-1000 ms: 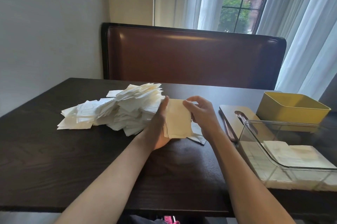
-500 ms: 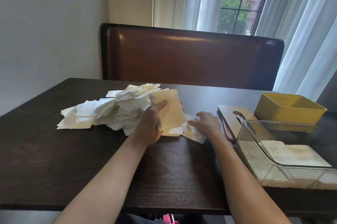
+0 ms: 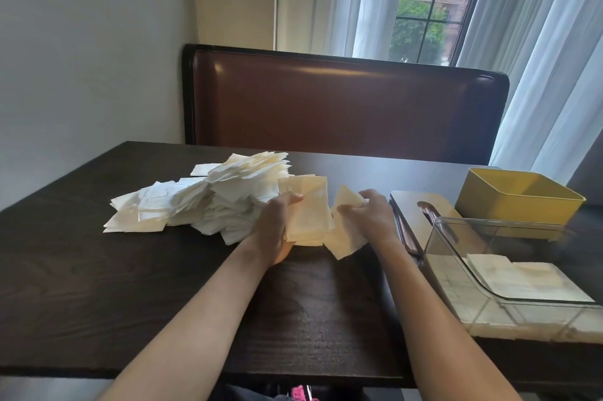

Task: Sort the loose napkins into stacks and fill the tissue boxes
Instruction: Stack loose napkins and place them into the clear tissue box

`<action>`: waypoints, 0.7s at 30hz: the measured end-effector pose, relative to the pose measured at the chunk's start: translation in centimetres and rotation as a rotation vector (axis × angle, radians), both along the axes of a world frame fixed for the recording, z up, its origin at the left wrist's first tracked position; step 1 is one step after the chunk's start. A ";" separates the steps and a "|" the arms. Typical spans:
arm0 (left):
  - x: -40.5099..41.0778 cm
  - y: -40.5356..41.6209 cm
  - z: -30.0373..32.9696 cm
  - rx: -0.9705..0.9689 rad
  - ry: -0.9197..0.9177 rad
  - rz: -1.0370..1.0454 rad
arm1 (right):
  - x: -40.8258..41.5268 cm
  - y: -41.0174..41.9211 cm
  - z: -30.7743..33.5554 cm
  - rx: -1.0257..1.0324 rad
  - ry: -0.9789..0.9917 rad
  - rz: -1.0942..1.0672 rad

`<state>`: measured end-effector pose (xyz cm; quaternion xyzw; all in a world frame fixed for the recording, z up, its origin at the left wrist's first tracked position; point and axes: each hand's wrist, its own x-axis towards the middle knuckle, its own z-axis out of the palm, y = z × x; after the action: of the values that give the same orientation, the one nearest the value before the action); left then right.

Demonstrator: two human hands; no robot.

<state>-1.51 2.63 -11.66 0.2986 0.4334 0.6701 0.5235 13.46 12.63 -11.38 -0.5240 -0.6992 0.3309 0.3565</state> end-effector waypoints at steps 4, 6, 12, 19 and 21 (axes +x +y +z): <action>-0.1 -0.1 -0.1 0.030 -0.016 -0.043 | 0.2 -0.1 0.3 0.086 0.029 -0.038; -0.1 0.1 -0.2 0.040 -0.032 -0.010 | 0.4 -0.1 0.3 0.064 -0.009 -0.018; 0.2 0.0 0.2 0.042 -0.054 0.017 | 0.6 -0.2 0.4 0.141 0.018 -0.041; 0.2 0.1 0.1 0.044 -0.069 0.057 | 1.0 0.2 0.1 0.114 0.164 -0.058; 0.1 0.2 0.0 0.063 -0.050 0.043 | 1.5 0.3 -0.2 0.050 0.102 -0.034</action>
<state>-1.41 2.86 -11.66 0.2886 0.4053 0.7016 0.5101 15.00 12.95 -11.55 -0.5092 -0.6791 0.3336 0.4102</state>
